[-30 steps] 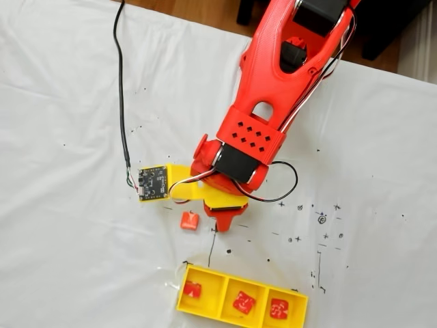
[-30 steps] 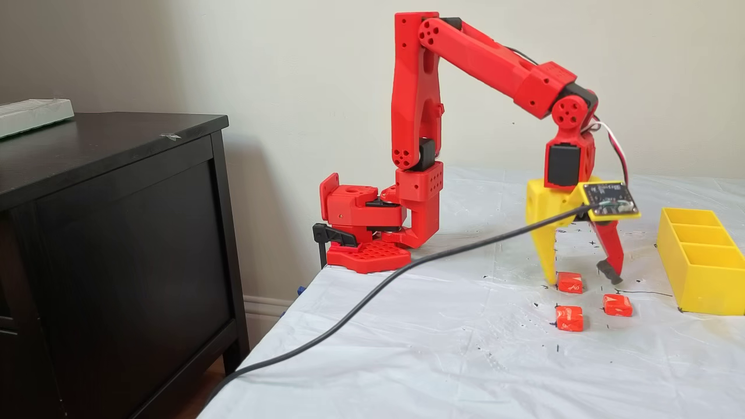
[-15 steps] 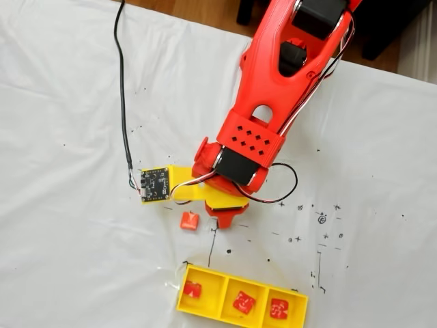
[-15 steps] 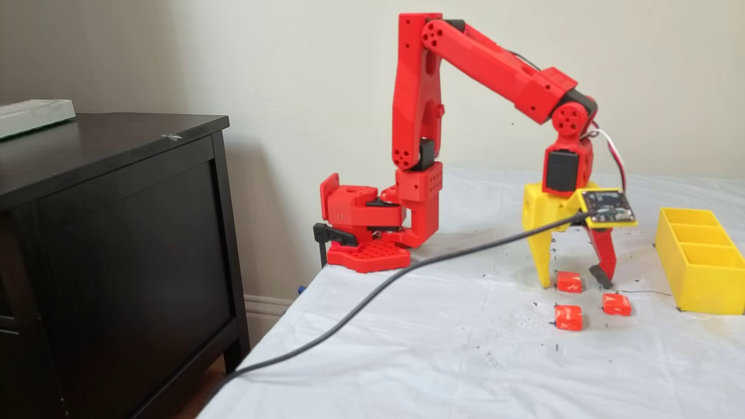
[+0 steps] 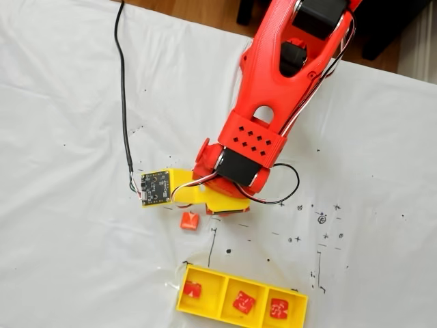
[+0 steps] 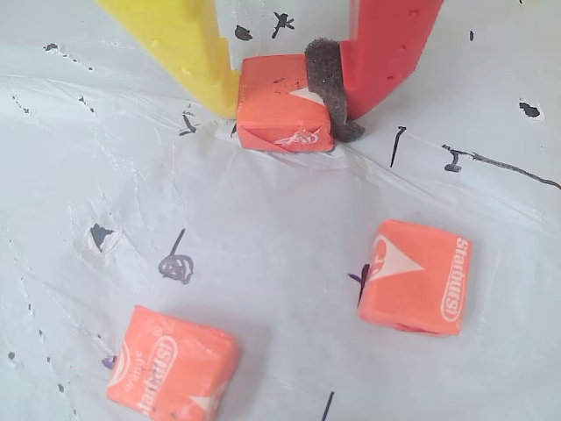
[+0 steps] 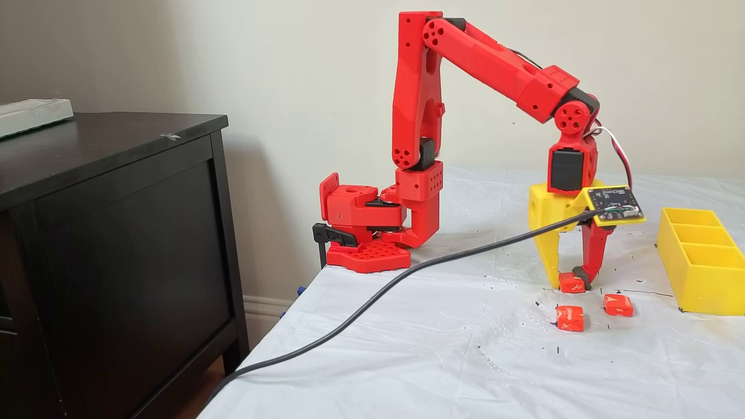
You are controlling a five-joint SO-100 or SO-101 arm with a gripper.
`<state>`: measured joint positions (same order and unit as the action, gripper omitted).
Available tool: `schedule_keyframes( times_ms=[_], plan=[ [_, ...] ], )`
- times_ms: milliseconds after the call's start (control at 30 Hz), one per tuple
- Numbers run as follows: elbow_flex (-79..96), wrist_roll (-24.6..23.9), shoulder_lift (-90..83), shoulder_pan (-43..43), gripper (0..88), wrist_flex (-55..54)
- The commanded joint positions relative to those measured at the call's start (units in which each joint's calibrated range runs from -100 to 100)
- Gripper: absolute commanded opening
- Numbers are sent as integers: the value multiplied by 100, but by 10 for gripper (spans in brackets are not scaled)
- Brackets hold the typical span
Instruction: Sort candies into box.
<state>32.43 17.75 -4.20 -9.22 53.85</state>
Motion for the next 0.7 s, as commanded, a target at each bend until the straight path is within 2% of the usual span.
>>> schedule_keyframes(
  times_ms=[0, 133, 300, 667],
  plan=[
    [39, 15, -428, 26, 36, 96],
    [66, -107, -1107, 297, 17, 522],
    [-562, -581, -1650, 832, 2, 743],
    [-2647, -1162, -1090, 1511, 2, 1087]
  ],
)
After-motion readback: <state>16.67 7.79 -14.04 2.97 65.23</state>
